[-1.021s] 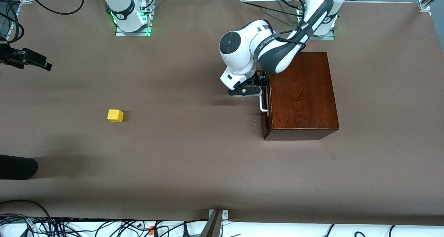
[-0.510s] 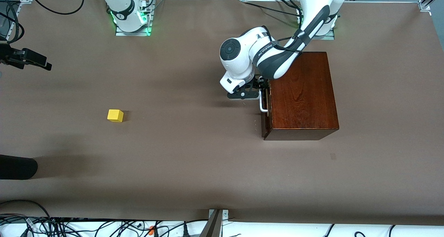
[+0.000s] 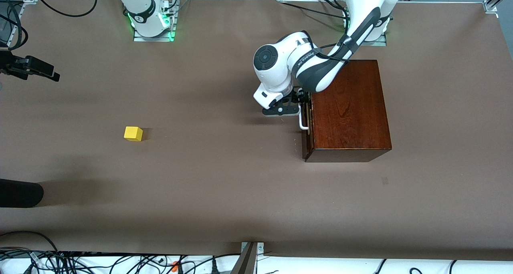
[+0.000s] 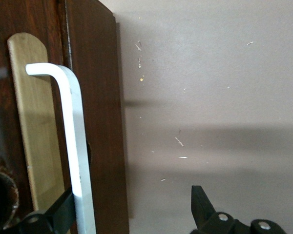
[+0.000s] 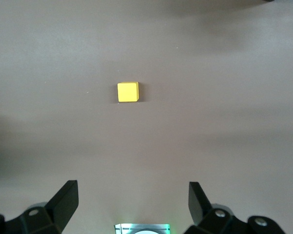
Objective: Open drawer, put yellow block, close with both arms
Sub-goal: 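Pull the drawer open by its handle with the left gripper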
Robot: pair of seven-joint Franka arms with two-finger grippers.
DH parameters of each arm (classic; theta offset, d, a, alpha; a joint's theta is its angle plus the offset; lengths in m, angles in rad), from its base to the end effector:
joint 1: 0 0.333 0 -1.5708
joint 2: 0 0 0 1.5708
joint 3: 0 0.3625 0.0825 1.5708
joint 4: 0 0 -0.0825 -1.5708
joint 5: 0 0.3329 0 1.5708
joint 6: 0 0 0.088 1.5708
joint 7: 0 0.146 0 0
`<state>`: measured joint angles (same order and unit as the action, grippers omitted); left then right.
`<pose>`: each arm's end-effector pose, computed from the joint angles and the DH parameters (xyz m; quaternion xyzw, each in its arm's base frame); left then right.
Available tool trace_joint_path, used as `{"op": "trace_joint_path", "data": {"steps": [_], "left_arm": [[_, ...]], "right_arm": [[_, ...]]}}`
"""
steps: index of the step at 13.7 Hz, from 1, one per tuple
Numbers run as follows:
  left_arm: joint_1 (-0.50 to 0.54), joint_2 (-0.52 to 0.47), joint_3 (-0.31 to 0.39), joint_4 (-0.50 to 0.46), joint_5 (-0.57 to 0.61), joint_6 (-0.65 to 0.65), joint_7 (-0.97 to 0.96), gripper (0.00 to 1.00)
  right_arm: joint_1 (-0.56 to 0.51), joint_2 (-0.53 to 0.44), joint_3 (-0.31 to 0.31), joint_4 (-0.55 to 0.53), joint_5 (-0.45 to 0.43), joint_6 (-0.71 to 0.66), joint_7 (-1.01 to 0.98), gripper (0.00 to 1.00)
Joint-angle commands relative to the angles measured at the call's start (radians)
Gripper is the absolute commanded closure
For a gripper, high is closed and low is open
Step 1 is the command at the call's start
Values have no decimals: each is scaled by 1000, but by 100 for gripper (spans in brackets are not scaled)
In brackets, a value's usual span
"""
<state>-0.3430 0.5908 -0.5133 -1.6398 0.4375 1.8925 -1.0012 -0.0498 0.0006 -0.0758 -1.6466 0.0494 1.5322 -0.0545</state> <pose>0.4760 -0.4096 0.3167 -0.9910 0.0050 0.0293 0.1303 0.4887 -0.0543 0.5973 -0.9974 0.0359 0.0550 0.0297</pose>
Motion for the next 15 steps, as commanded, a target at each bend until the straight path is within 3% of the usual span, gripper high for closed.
{"op": "trace_joint_path", "data": {"steps": [1, 15], "left_arm": [[-47, 89, -10, 126, 24, 25, -42, 0], [-131, 150, -10, 239, 9, 28, -73, 0]], "right_arm": [[1, -4, -4, 13, -2, -20, -10, 0], [1, -4, -4, 13, -2, -20, -11, 0]]}}
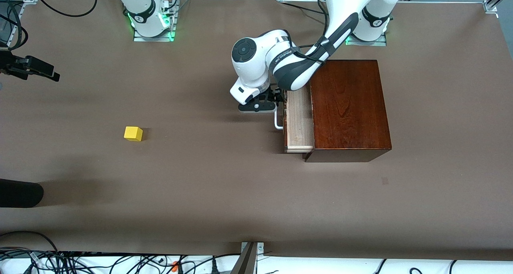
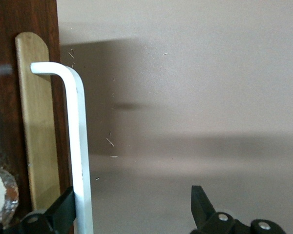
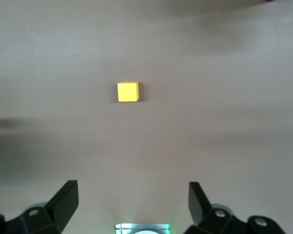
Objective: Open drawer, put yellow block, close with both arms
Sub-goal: 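Pull the drawer open by its handle with the left gripper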
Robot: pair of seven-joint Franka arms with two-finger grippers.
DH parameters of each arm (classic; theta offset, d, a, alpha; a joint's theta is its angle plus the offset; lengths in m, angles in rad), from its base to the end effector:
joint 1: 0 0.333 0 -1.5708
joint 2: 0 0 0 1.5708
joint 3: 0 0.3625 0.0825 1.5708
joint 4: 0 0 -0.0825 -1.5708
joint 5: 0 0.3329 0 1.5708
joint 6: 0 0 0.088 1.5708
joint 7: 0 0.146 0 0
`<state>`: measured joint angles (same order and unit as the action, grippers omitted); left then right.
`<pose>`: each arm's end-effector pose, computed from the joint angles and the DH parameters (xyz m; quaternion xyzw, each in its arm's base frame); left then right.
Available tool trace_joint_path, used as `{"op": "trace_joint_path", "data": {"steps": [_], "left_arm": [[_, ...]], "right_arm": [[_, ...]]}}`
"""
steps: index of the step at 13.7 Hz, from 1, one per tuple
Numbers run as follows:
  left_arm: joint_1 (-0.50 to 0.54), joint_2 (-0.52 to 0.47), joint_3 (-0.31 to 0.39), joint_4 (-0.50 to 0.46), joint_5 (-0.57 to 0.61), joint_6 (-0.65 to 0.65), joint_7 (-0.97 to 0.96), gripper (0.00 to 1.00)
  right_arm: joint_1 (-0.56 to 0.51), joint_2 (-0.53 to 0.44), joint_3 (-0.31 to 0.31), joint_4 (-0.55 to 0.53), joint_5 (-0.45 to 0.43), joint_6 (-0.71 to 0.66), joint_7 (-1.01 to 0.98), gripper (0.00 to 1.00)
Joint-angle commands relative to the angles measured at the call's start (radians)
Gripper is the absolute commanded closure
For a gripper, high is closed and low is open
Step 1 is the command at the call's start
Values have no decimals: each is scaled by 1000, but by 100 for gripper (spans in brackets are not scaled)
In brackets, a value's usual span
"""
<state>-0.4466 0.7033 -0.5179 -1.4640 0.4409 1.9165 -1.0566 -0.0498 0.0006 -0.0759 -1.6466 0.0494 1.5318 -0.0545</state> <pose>0.4745 -0.4830 0.3143 -0.9966 0.0062 0.0110 0.0812 0.4886 -0.0543 0.5973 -0.9974 0.0360 0.0552 0.0298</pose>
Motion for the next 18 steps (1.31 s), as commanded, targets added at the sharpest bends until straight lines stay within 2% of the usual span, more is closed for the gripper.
{"op": "trace_joint_path", "data": {"steps": [1, 7, 18], "left_arm": [[-32, 53, -5, 86, 5, 4, -19, 0], [-70, 108, -4, 189, 5, 4, -42, 0], [-89, 125, -4, 198, 7, 96, -60, 0]], "right_arm": [[1, -4, -4, 13, -2, -19, -10, 0], [-4, 22, -5, 47, -2, -24, -10, 0], [27, 62, 10, 42, -14, -18, -2, 0]]}}
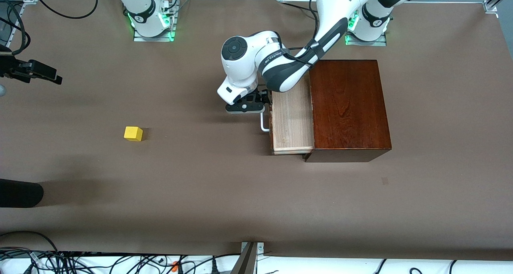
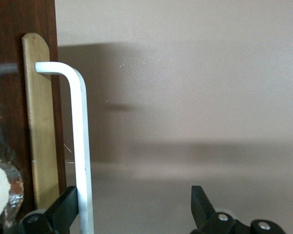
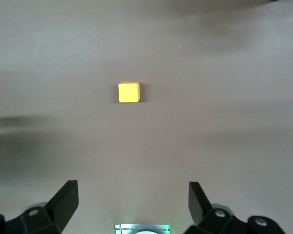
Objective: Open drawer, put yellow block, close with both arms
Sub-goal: 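Pull the drawer open by its handle with the left gripper, then grasp the yellow cube with the right gripper while the left gripper withdraws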
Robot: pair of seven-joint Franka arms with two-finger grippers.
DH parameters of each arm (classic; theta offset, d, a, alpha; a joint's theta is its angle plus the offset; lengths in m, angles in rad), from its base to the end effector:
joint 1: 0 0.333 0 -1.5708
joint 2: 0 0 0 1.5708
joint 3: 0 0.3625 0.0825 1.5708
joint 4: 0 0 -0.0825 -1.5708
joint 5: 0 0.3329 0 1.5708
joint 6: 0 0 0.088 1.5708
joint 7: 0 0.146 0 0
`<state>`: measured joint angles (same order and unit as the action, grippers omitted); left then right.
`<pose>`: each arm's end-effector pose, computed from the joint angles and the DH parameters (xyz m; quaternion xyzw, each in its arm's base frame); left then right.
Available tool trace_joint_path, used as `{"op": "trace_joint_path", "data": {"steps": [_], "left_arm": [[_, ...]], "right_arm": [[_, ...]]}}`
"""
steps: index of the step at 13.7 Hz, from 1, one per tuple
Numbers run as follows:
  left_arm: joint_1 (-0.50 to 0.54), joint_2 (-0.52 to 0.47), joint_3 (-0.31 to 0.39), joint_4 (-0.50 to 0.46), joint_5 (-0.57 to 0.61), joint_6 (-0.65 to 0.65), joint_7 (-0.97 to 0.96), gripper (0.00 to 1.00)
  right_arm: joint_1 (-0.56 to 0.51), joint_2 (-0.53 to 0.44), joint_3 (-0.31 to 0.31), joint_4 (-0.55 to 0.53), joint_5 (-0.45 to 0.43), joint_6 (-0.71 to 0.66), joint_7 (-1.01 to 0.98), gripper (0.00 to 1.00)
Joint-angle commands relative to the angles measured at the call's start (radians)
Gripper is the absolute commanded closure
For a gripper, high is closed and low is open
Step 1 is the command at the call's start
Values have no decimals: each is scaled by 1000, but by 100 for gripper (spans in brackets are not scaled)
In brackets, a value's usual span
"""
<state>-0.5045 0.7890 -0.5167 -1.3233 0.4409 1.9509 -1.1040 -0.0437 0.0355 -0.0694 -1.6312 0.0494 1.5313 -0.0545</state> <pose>0.4825 -0.5273 0.3137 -0.9993 -0.0123 -0.0035 0.0355 0.4998 -0.0487 0.5862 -0.9970 0.0300 0.0654 0.0290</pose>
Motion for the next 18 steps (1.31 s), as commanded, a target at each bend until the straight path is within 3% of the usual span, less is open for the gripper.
{"op": "trace_joint_path", "data": {"steps": [1, 4, 8, 14, 16, 18], "left_arm": [[-31, 36, -5, 58, 5, 65, -13, 0], [-23, 26, -6, 56, 5, 63, -11, 0], [-3, -14, -13, 44, 5, 54, -2, 0], [21, -57, -26, 36, -2, -12, 1, 0], [136, -126, -100, -5, -63, -78, 71, 0], [319, -209, -217, -86, -99, -118, 145, 0]], "right_arm": [[22, 30, 3, 27, -14, -8, -2, 0], [51, 105, 7, 27, -11, 9, -5, 0], [80, 237, 8, 2, -14, 208, -1, 0], [113, 285, 7, -290, -8, 671, 7, 0], [111, 299, 7, -411, -5, 856, 12, 0], [111, 320, 8, -501, 1, 1013, 15, 0]]}}
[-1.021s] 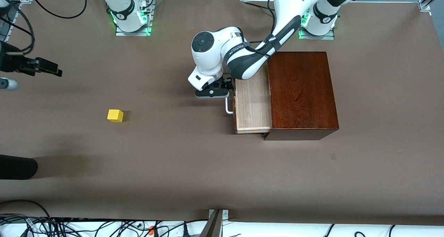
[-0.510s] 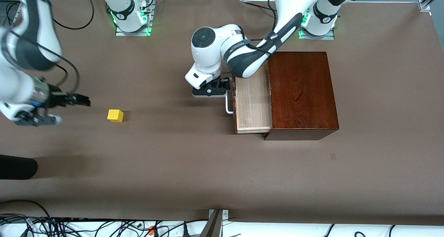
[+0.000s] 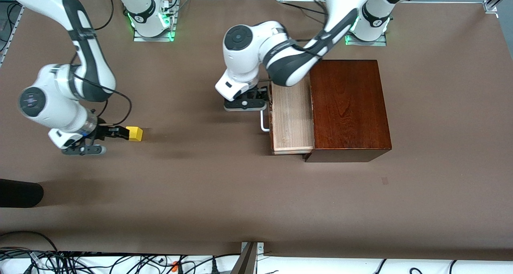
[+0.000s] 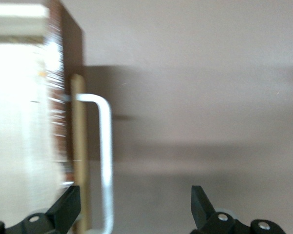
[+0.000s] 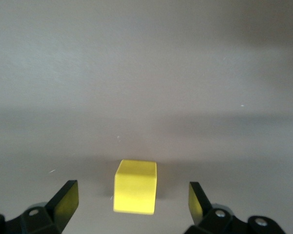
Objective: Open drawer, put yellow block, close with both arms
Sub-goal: 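Grasp the yellow cube with the right gripper while the left gripper withdraws, then carry the yellow cube with the right gripper over the open drawer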
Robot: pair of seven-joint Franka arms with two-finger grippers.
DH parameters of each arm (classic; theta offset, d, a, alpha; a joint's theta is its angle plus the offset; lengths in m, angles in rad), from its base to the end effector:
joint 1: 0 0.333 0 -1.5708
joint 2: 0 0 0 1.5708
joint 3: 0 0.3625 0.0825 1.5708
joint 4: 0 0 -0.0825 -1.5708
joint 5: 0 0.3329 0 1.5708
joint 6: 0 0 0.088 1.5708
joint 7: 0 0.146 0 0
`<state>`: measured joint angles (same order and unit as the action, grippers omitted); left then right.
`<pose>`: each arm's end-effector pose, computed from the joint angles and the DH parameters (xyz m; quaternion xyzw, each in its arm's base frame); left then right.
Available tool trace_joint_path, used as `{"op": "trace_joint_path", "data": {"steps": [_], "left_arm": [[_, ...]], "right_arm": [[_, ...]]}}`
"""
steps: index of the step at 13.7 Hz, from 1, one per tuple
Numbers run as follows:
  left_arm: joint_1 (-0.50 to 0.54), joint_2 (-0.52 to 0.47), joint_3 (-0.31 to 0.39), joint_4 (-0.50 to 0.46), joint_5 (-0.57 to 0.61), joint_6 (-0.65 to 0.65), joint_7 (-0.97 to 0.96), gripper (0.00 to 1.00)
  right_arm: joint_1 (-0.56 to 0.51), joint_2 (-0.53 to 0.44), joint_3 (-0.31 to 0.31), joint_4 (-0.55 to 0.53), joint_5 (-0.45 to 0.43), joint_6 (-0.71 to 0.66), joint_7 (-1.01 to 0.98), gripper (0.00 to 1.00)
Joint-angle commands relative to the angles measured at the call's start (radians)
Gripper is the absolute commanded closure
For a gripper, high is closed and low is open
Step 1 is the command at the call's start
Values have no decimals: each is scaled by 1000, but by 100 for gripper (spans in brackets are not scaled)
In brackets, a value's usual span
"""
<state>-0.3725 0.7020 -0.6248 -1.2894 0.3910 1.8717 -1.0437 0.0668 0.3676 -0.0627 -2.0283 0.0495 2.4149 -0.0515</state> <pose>0.5059 -0.4934 0.3967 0.9997 0.0239 -0.0046 0.0061 0.5845 0.0058 0.3091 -0.9999 -0.0117 -0.0101 0.0052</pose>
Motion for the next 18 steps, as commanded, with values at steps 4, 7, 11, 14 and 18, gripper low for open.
{"op": "trace_joint_path", "data": {"steps": [4, 7, 11, 14, 18], "left_arm": [[582, -193, -389, -191, -52, -146, 152, 0], [763, -194, -496, -191, -50, -177, 188, 0], [845, -205, -504, -189, -43, -192, 230, 0], [892, -282, -427, -194, -104, -198, 408, 0], [813, -459, -112, -224, -331, -221, 722, 0]], "right_arm": [[1, 25, 1, -141, 3, 194, 28, 0], [2, 48, 1, -144, 1, 193, 30, 0], [2, 66, 14, -142, 1, 196, 27, 8], [4, 63, 15, -138, 1, 193, 22, 60], [4, 8, 17, -125, 1, 175, 16, 84]]}}
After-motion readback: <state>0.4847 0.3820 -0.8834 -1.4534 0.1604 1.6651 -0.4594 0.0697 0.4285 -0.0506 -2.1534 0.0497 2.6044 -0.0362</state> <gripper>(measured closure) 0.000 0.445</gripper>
